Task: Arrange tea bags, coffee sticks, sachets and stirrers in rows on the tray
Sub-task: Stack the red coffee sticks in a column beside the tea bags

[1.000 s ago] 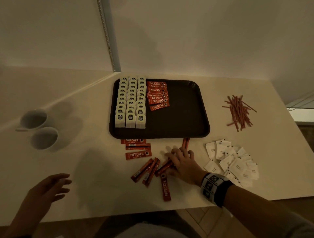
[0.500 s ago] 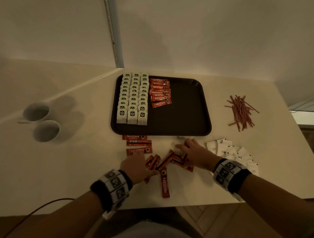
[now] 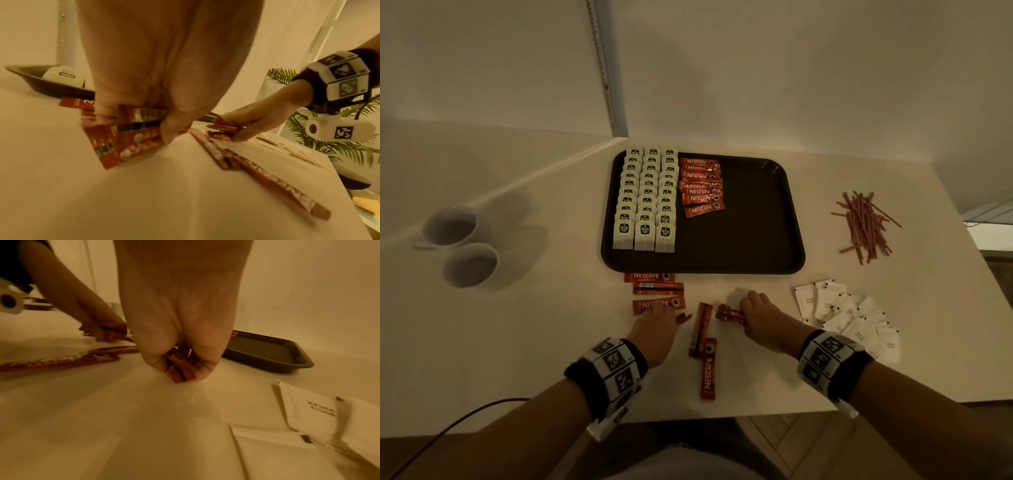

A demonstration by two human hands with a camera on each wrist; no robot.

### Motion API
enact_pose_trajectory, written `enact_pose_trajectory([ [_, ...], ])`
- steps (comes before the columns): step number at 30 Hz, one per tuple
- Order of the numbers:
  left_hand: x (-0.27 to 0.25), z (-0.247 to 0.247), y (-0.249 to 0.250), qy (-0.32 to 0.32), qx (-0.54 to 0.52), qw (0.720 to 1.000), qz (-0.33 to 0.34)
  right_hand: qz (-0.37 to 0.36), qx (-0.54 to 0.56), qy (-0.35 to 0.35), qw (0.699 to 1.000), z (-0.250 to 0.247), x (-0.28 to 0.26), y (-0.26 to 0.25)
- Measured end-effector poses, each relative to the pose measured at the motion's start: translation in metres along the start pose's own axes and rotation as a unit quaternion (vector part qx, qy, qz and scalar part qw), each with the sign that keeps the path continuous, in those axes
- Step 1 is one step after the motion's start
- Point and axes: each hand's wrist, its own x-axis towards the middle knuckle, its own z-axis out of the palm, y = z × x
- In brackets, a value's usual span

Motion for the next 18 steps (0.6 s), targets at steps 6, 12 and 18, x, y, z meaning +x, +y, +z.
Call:
enact_pose_trajectory([
  [6,0.006,-0.009,0.026,0.048,-0.124,0.989,0.065,0.011,0.033,0.021,0.999,-0.002,0.001,-0.006],
  [12,0.019,-0.018,0.034,0.038,-0.110,0.987,0.112,-0.036,0.051,0.009,0.998,-0.023,-0.016,-0.012],
  [18,0.025,-0.038,0.026,-0.006,-0.134,0.979,0.150,-0.224,-0.052,-0.082,0.970,-0.010,-0.022,-0.038],
])
